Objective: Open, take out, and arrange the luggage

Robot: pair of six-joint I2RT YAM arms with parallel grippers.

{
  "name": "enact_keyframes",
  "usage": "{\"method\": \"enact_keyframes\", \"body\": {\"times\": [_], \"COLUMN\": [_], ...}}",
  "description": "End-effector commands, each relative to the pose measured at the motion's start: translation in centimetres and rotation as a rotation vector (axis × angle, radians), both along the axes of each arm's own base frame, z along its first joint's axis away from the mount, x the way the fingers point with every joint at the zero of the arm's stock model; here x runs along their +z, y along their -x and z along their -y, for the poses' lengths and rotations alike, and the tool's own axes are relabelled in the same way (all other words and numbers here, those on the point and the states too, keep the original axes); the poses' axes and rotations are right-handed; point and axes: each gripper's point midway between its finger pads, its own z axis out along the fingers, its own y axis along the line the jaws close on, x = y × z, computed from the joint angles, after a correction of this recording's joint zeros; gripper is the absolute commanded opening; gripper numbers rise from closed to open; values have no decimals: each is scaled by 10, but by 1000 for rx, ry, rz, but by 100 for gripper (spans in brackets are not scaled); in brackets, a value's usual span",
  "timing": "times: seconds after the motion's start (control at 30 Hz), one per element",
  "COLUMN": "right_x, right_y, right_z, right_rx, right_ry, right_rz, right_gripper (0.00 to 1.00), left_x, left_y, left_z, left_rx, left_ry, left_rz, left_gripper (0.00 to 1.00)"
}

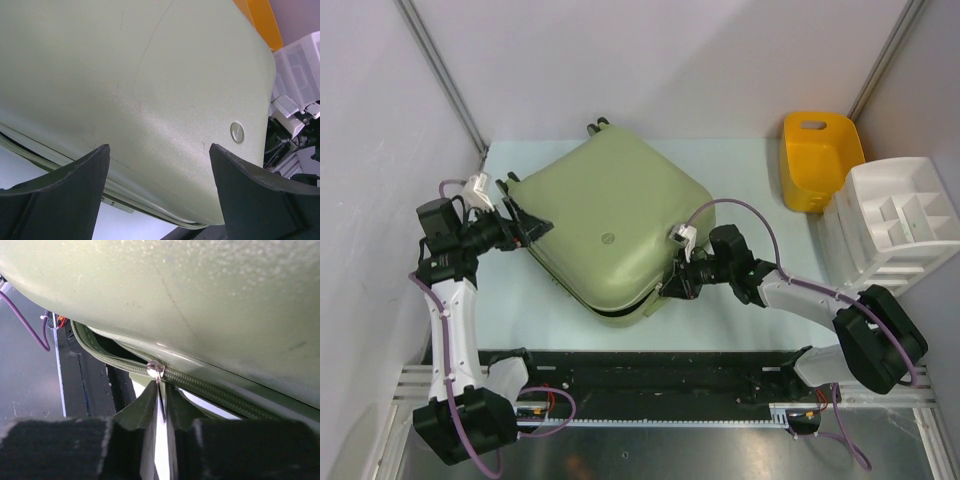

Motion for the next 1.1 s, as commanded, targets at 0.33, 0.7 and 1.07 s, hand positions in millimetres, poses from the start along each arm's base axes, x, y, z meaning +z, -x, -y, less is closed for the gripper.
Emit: {"method": "enact_keyframes", "body": {"times": [0.33,0.7,1.07], "right_x": [13,6,25], "right_y": [-65,-104,-92], "right_z": [50,69,44], "right_rx": [-323,-492,-454], "right_ry": [198,226,71], "right_rz": [339,337,242], "right_gripper": [0,0,0], "left_x": [25,13,-14], "left_y": [8,61,121], "left_z": [28,131,237], "left_rx": [-155,-638,-693], "left_ry": [-353,-622,-655], "left_rz": [226,423,532], "left_gripper": [86,80,79]}}
